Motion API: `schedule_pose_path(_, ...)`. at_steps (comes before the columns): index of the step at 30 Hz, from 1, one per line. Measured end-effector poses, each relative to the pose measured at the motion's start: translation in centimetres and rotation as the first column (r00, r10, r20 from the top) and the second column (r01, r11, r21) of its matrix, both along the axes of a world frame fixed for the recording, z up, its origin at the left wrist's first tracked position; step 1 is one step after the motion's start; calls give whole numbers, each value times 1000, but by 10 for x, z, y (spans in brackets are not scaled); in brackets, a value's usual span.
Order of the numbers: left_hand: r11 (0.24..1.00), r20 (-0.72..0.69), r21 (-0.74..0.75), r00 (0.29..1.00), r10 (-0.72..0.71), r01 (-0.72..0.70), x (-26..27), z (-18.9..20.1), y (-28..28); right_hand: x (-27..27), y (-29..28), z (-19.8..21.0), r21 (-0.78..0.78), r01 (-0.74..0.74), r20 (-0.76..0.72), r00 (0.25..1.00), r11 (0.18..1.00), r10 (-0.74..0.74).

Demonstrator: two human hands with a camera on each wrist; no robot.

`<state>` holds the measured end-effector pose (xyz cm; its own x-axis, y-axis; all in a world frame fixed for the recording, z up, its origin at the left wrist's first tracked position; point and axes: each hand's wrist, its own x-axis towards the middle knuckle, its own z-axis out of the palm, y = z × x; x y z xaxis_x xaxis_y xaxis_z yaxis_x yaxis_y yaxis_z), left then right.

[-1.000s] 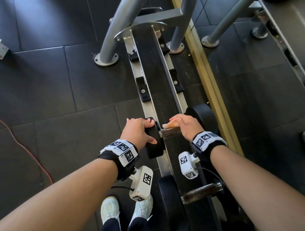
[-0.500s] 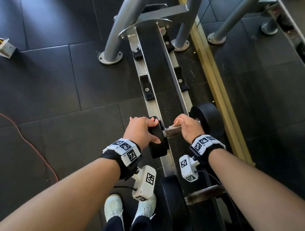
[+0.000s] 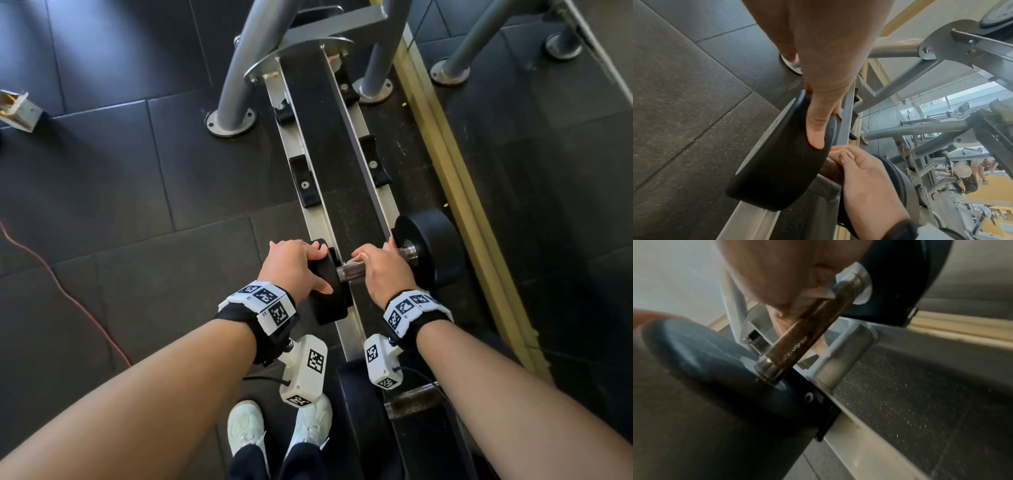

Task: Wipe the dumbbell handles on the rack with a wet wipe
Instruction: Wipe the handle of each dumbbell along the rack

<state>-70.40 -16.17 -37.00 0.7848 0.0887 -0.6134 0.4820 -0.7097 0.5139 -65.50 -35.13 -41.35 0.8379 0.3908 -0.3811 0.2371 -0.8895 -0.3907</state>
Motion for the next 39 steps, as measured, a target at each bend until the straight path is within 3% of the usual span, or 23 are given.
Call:
schedule_pose_path(5, 990, -110, 100, 990, -84, 95, 11, 12, -5, -22, -4, 15, 164, 19, -107, 994, 986, -1)
schedule_pose_path(7, 985, -116, 117, 987, -112, 125, 14, 14, -6, -28, -4, 21, 220, 112, -194, 979, 969, -69)
schedule_pose_path(11, 973, -91, 153, 983, -160, 173, 16, 16, -8, -33, -9, 24, 190, 196, -330, 936, 962, -126)
schedule_pose_path(13, 969, -88, 162, 981, -174, 187, 18, 16, -6, -42, -13, 24, 272, 346, -328, 911, 898, -251)
schedule_pose_path(15, 967, -99, 154, 977, -190, 204, 24, 19, -3, -52, -17, 27, 364, 607, -366, 790, 706, -491)
schedule_pose_path(17, 968, -109, 139, 975, -195, 210, 34, 19, 0, -55, -18, 24, 399, 801, -392, 588, 445, -707)
schedule_pose_path(19, 971, -116, 124, 975, -188, 202, 41, 20, 2, -55, -18, 18, 373, 896, -336, 371, 239, -866)
schedule_pose_path(22, 975, -93, 118, 980, -179, 189, 47, 18, 4, -52, -16, 12, 308, 941, -385, -13, -142, -923)
schedule_pose_path(24, 977, -92, 102, 980, -179, 188, 48, 15, 7, -50, -14, 9, 321, 909, -402, -124, -266, -907)
schedule_pose_path(28, 965, -94, 84, 967, -239, 246, 47, 14, 13, -47, -10, 4, 384, 877, -378, -136, -288, -916)
schedule_pose_path(33, 951, -71, 104, 956, -283, 290, 51, 9, 20, -47, 4, -7, 431, 884, -377, -5, -180, -926)
schedule_pose_path(36, 933, -76, 114, 940, -333, 340, 54, 7, 21, -43, 9, -12, 481, 860, -387, 31, -173, -922)
schedule_pose_path(39, 909, -80, 134, 919, -386, 394, 57, 6, 21, -39, 15, -15, 484, 847, -511, 68, -221, -857)
